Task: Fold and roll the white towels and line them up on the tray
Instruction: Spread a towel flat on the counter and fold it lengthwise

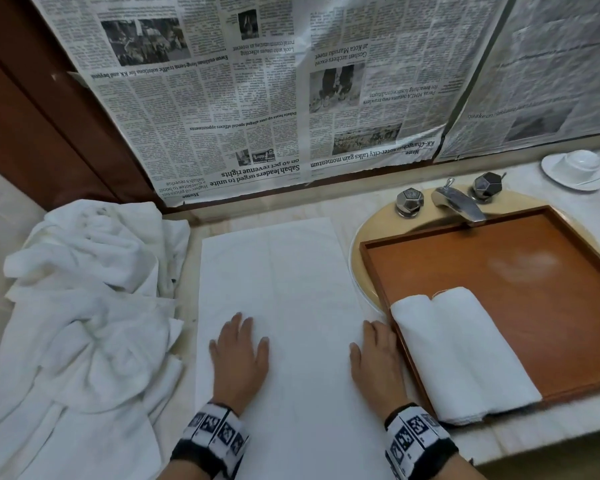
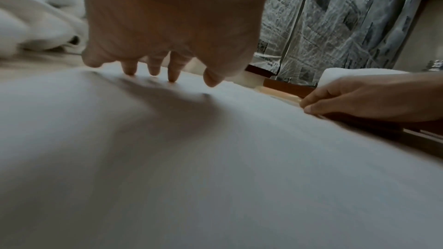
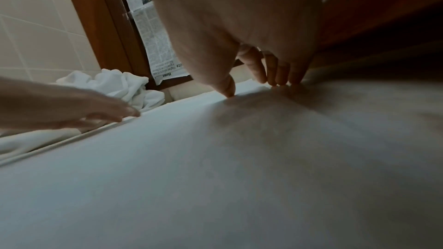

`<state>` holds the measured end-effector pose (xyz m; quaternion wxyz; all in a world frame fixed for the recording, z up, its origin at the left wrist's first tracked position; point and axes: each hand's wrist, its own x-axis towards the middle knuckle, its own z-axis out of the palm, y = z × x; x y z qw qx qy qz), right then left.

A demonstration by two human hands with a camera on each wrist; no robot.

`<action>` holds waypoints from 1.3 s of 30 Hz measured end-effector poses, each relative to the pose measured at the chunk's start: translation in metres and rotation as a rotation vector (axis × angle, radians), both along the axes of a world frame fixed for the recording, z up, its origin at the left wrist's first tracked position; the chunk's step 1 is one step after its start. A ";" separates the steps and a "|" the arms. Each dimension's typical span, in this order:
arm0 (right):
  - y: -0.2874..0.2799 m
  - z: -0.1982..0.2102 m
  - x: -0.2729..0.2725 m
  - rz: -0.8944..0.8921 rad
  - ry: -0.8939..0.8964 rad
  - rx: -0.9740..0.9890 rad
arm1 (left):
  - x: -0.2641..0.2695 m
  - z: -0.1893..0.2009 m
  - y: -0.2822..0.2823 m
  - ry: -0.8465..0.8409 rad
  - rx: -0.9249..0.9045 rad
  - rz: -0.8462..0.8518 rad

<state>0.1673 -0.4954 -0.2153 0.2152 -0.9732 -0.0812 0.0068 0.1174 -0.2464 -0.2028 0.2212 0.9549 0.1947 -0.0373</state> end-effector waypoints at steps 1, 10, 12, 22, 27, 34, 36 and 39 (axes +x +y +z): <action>0.003 0.002 0.001 0.000 -0.026 -0.015 | 0.020 0.002 -0.005 -0.037 -0.025 -0.052; 0.019 0.004 0.024 -0.106 -0.051 -0.098 | 0.190 0.015 -0.053 -0.057 -0.020 -0.493; 0.022 0.003 0.027 -0.130 -0.037 -0.121 | 0.211 0.012 -0.056 -0.055 0.036 -0.526; 0.029 0.011 0.042 -0.179 0.136 -0.110 | 0.253 0.005 -0.061 -0.026 0.090 -0.664; 0.023 0.018 0.047 -0.229 0.149 0.047 | 0.251 0.006 -0.060 -0.008 0.127 -0.728; 0.015 0.036 0.045 -0.288 0.261 0.274 | 0.231 0.008 -0.064 -0.070 -0.022 -0.616; 0.014 0.039 0.043 -0.279 0.268 0.245 | 0.229 0.008 -0.067 -0.093 -0.040 -0.581; 0.016 0.043 0.046 -0.254 0.275 0.160 | 0.232 0.003 -0.074 -0.084 -0.023 -0.547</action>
